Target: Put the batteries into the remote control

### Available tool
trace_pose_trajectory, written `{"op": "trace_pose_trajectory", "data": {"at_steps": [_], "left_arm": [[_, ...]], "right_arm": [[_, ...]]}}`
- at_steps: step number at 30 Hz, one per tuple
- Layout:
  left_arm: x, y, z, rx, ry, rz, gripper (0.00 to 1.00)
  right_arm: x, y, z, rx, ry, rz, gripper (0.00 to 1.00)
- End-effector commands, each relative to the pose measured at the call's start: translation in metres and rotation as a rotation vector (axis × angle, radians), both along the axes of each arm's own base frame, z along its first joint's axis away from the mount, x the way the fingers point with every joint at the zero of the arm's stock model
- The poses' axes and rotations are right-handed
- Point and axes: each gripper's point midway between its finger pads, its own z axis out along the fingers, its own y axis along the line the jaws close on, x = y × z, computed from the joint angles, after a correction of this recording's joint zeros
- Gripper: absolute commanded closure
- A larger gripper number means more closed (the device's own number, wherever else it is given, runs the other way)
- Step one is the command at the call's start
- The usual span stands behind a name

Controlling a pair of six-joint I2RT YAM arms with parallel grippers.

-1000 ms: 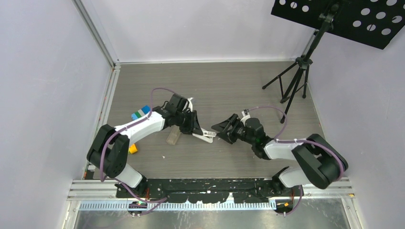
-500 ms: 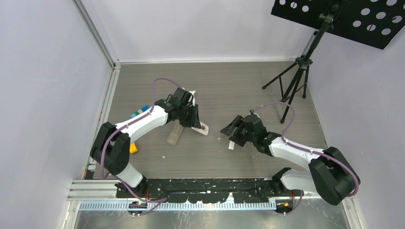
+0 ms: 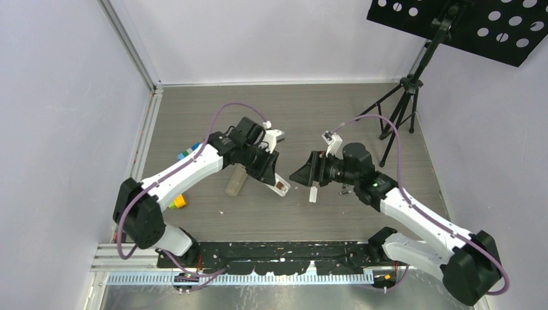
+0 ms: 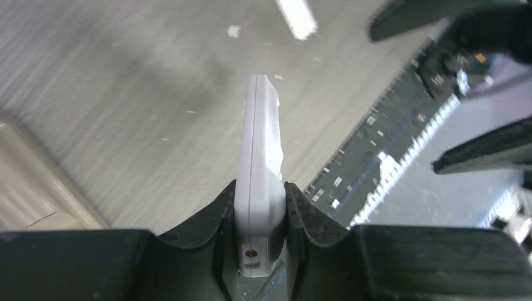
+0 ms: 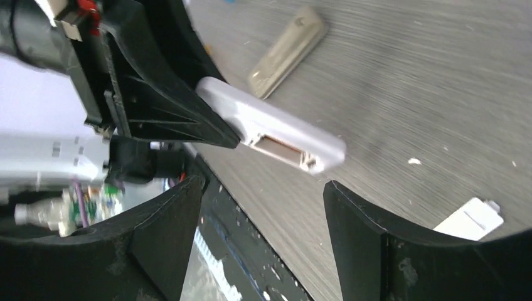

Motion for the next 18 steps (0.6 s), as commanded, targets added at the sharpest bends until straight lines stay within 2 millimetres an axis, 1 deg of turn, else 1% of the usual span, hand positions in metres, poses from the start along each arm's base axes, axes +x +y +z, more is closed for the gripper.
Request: {"op": "trace_pose_trajectory", "data": {"at_steps": [1, 4, 6, 8, 11, 15, 18], "left_arm": [[-0.045, -0.012, 0.059, -0.164, -0.081, -0.306, 1.0], [-0.056, -0.01, 0.076, -0.202, -0.11, -0.387, 1.0], [-0.063, -0.011, 0.089, -0.241, -0.123, -0.43, 1.0], [-0.071, -0.014, 0.099, -0.284, -0.137, -0.474, 1.0], [-0.081, -0.017, 0.11, -0.33, -0.148, -0.523, 1.0], [-0.086, -0.018, 0.12, -0.368, -0.165, -0.555, 1.0], [-0.09, -0.019, 0.128, -0.398, -0.175, -0.574, 1.0]], "right_arm": [[-0.035, 0.006, 0.045, 0.015, -0.239, 0.293, 0.23], [-0.031, 0.005, 0.055, 0.019, -0.281, 0.275, 0.23], [-0.035, 0.008, 0.062, 0.042, -0.295, 0.302, 0.23], [-0.046, 0.012, 0.066, 0.07, -0.286, 0.373, 0.23], [-0.06, 0.017, 0.067, 0.081, -0.264, 0.455, 0.23], [-0.085, 0.026, 0.074, 0.13, -0.249, 0.573, 0.25], [-0.1, 0.031, 0.073, 0.125, -0.244, 0.629, 0.26]]}}
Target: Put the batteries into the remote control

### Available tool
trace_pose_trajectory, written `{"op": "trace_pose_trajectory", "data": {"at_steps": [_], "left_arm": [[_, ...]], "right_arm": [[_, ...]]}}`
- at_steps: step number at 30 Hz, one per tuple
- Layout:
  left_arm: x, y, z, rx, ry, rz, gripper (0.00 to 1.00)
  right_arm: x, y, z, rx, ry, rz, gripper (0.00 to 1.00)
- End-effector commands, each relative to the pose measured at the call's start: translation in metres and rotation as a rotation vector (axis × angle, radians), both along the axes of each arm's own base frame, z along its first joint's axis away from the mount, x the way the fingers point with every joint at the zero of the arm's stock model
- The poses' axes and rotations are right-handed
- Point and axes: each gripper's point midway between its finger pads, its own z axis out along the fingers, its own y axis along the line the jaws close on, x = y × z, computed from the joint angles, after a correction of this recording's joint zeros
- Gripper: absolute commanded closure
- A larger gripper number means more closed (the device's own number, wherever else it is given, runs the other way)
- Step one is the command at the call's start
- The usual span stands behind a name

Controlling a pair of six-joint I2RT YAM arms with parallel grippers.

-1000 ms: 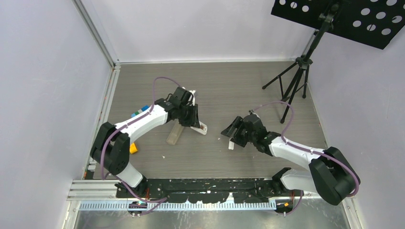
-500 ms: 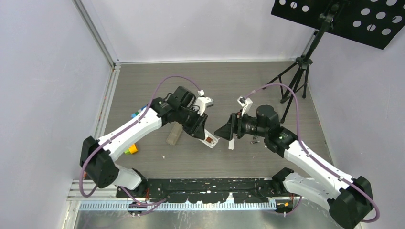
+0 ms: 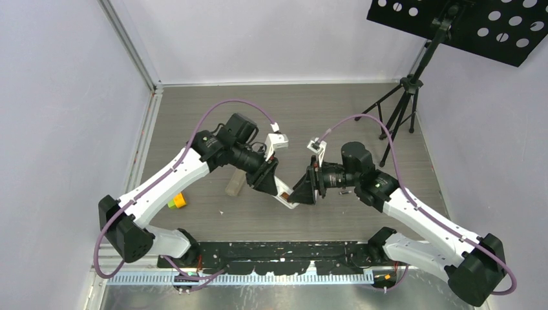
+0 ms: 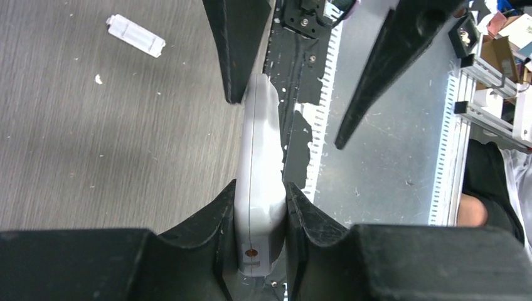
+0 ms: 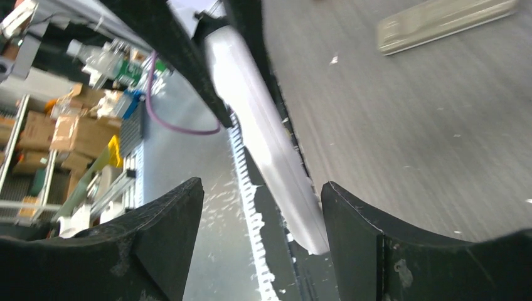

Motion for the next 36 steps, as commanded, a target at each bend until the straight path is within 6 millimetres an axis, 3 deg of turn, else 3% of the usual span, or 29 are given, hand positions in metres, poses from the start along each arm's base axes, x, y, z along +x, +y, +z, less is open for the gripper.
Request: {"op": "trace_pose_trajectory", "data": {"at_steps": [1, 4, 7, 14, 15, 17, 20, 24, 27, 31, 34, 36], "left_arm": [[-0.014, -0.004, 0.04, -0.131, -0.052, -0.085, 1.0], [-0.018, -0.005, 0.048, -0.164, -0.053, -0.104, 1.0], [-0.022, -0.006, 0.057, -0.204, -0.063, -0.113, 1.0], [-0.026, -0.01, 0.089, -0.325, -0.089, -0.07, 0.99], [-0.024, -0.013, 0.096, -0.356, -0.099, -0.058, 0.92], [-0.02, -0.016, 0.107, -0.397, -0.1, -0.009, 0.68], [-0.011, -0.02, 0.126, -0.47, -0.092, 0.1, 0.41], [0.01, -0.025, 0.164, -0.647, -0.02, 0.314, 0.25], [0.019, -0.026, 0.19, -0.799, 0.008, 0.39, 0.21], [0.024, -0.03, 0.198, -0.864, 0.058, 0.403, 0.2], [0.027, -0.035, 0.195, -0.863, 0.086, 0.399, 0.29], [0.025, -0.037, 0.193, -0.858, 0.092, 0.383, 0.43]], "right_arm": [[-0.028, 0.01, 0.023, 0.046, -0.046, 0.147, 0.27], [-0.034, 0.016, 0.018, 0.02, -0.044, 0.16, 0.34], [-0.035, 0.022, 0.021, 0.015, -0.036, 0.157, 0.49], [-0.034, 0.024, 0.056, 0.133, -0.073, 0.114, 0.84], [-0.033, 0.024, 0.065, 0.166, -0.094, 0.104, 0.86], [-0.031, 0.021, 0.077, 0.205, -0.118, 0.065, 0.87], [-0.024, 0.016, 0.099, 0.282, -0.144, -0.021, 0.87], [-0.015, 0.008, 0.126, 0.397, -0.153, -0.132, 0.87], [-0.014, 0.005, 0.139, 0.462, -0.136, -0.162, 0.87], [-0.013, 0.005, 0.145, 0.493, -0.123, -0.169, 0.87], [-0.011, 0.006, 0.146, 0.505, -0.109, -0.175, 0.87], [-0.008, 0.006, 0.147, 0.516, -0.099, -0.195, 0.87]]}}
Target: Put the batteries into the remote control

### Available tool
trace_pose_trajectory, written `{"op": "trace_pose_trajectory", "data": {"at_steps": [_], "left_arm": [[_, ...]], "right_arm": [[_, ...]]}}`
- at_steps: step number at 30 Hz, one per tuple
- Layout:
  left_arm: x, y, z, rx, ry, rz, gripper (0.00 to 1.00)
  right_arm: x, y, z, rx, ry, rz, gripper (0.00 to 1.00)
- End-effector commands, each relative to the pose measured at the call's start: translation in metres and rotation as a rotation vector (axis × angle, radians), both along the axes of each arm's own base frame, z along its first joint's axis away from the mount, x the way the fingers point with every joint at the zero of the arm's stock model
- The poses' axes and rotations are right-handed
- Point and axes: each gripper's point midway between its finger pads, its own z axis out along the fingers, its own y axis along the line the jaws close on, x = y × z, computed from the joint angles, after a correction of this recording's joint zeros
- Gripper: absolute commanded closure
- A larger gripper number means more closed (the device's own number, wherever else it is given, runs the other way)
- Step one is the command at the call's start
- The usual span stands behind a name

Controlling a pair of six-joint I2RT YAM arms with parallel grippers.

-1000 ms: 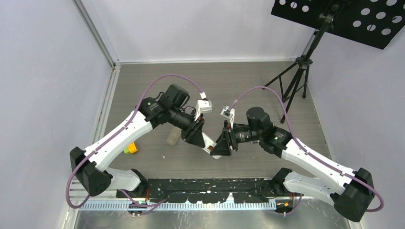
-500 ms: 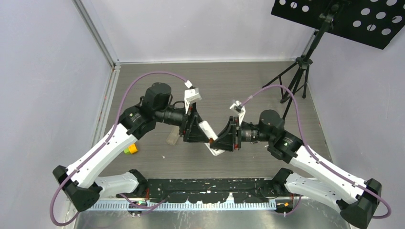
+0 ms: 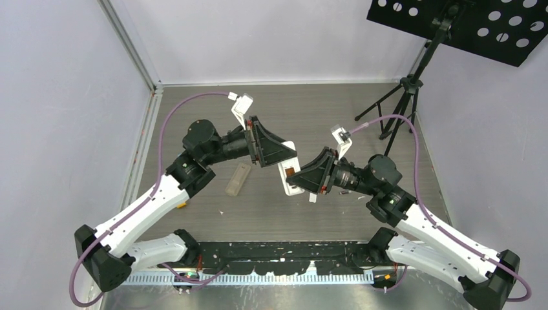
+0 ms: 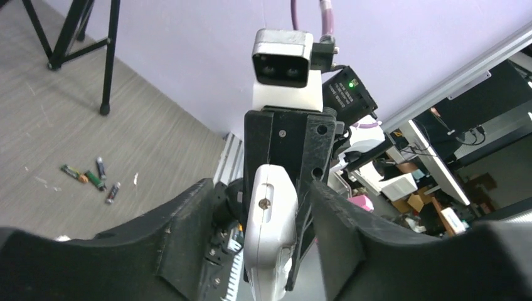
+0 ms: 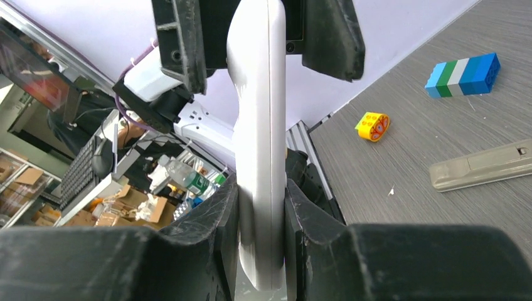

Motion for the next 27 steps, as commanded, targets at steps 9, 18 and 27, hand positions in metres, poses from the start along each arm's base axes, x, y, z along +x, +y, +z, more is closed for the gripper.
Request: {"op": "trace_pose_trajectory", "data": {"at_steps": [9, 18, 27], "left_arm": [[-0.005, 0.001, 0.018, -0.086, -0.067, -0.014, 1.0], [0.026, 0.008, -0.031, 0.113, -0.16, 0.13, 1.0], [0.074, 0.019, -0.091, 0.328, -0.194, 0.298, 1.0]], "right_arm": [[0.017, -0.003, 0.016, 0.099, 0.047, -0.088, 0.61], [0.049, -0.027, -0.019, -0.073, 0.087, -0.339, 0.17], [0.1, -0.09, -0.08, -0.305, 0.243, -0.801, 0.21]]}}
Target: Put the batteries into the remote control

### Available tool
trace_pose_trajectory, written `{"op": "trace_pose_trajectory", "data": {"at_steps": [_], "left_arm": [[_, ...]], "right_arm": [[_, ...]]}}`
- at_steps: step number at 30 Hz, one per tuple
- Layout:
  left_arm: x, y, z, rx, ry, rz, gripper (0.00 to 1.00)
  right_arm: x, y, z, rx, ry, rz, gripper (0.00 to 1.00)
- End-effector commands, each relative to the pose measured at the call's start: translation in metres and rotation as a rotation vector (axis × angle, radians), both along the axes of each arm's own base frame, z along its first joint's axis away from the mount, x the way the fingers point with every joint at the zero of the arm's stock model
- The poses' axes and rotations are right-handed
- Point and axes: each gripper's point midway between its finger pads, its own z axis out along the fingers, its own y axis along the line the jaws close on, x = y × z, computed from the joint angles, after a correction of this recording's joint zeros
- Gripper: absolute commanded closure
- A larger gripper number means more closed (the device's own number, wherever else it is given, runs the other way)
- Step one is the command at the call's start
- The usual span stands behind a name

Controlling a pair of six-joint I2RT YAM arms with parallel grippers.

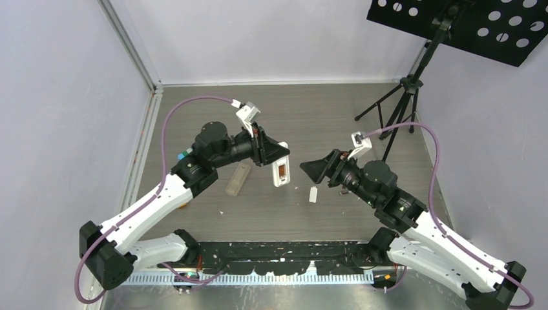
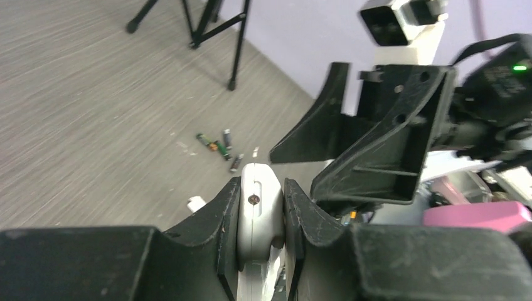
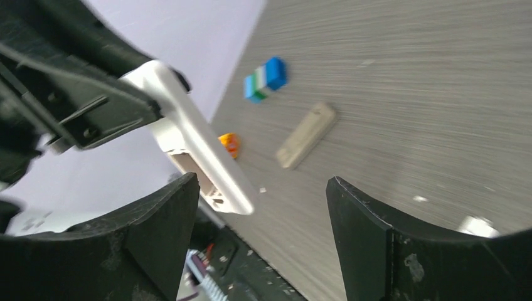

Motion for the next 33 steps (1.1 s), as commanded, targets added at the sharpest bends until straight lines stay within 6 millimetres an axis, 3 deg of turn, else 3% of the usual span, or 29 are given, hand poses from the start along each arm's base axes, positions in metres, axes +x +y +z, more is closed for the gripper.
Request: {"op": "trace_pose_trajectory", "data": {"at_steps": [1, 3, 7, 12, 18, 24, 33], "left_arm": [[0.033, 0.01, -0.033, 0.123, -0.05, 0.124, 1.0], [0.04, 0.01, -0.043, 0.145, -0.035, 0.151, 1.0], [0.045, 0.005, -0.061, 0.167, -0.002, 0.145, 1.0], [0.044, 0.003, -0.069, 0.156, 0.014, 0.14, 1.0], [0.041, 0.004, -0.077, 0.163, 0.039, 0.138, 1.0], [0.039, 0.005, -0.081, 0.163, 0.055, 0.136, 1.0], [0.038, 0.004, -0.085, 0.169, 0.067, 0.124, 1.0]], "right_arm": [[0.038, -0.047, -0.021, -0.171, 0.091, -0.329, 0.23], [0.049, -0.064, -0.053, -0.307, 0.215, -0.437, 0.29], [0.065, -0.098, -0.098, -0.465, 0.397, -0.61, 0.43], [0.074, -0.127, -0.141, -0.567, 0.531, -0.68, 0.44], [0.085, -0.148, -0.173, -0.66, 0.631, -0.705, 0.46], [0.084, -0.161, -0.203, -0.699, 0.733, -0.735, 0.63], [0.079, -0.189, -0.232, -0.721, 0.826, -0.818, 0.64]]}}
